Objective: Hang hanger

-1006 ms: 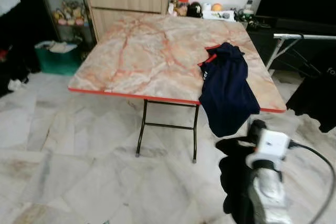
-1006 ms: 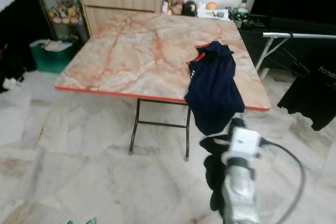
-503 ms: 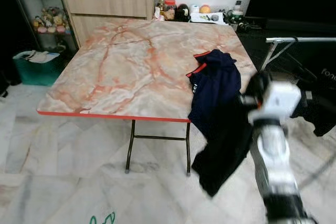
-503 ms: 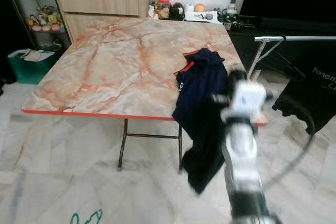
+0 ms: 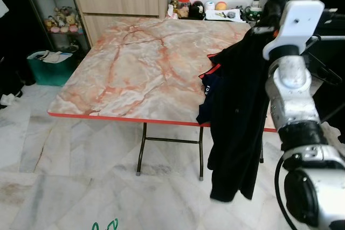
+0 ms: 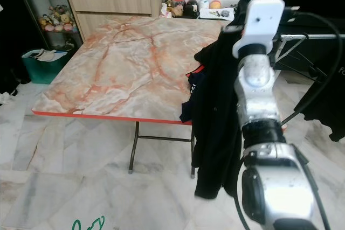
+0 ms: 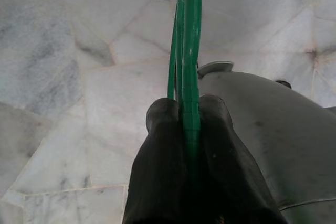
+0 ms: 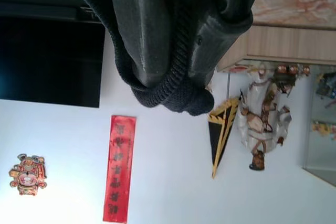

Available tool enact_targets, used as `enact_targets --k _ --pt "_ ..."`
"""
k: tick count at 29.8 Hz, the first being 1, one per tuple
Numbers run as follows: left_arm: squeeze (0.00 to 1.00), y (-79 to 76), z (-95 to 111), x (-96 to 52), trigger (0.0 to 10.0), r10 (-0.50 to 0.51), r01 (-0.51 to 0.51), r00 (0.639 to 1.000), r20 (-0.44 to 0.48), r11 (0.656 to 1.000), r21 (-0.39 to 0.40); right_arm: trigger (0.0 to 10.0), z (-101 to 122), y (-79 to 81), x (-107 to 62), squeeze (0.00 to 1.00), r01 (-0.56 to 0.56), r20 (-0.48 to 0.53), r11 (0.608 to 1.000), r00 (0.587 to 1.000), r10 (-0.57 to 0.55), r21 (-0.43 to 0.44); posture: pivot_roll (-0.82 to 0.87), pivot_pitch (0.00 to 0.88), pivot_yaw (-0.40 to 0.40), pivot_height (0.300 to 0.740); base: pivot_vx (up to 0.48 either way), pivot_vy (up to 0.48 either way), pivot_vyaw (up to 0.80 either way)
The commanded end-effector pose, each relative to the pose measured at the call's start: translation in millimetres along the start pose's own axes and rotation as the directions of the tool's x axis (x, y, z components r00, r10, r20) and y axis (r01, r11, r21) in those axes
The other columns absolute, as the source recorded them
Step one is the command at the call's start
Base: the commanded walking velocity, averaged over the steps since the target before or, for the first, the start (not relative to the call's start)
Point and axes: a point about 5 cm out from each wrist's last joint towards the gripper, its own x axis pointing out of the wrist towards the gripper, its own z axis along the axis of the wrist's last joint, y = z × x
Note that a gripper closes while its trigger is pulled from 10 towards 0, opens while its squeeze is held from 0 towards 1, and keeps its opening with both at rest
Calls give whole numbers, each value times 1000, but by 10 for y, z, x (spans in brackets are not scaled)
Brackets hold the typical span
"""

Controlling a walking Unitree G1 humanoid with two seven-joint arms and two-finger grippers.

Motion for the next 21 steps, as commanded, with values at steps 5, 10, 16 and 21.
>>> enact_targets --k 5,10,16,21 --pt "0 -69 -25 11 10000 -8 9 999 -33 1000 12 10000 -42 56 -34 0 -33 11 999 999 33 11 -10 47 -11 740 0 0 0" --pt "0 -68 0 14 10000 0 0 1000 -15 1000 -11 10000 -299 77 -235 0 -38 -52 999 998 38 17 -6 52 -16 740 0 0 0" --pt "0 -6 -94 -10 10000 7 -7 1000 -27 1000 -3 10000 -566 0 -570 0 -1 -105 1000 995 3 23 -7 59 -12 740 0 0 0" --pt "0 10 -117 -17 10000 3 -3 1000 -29 1000 1 10000 -531 -50 -664 0 20 -70 1000 997 -20 5 -5 57 -11 740 0 0 0"
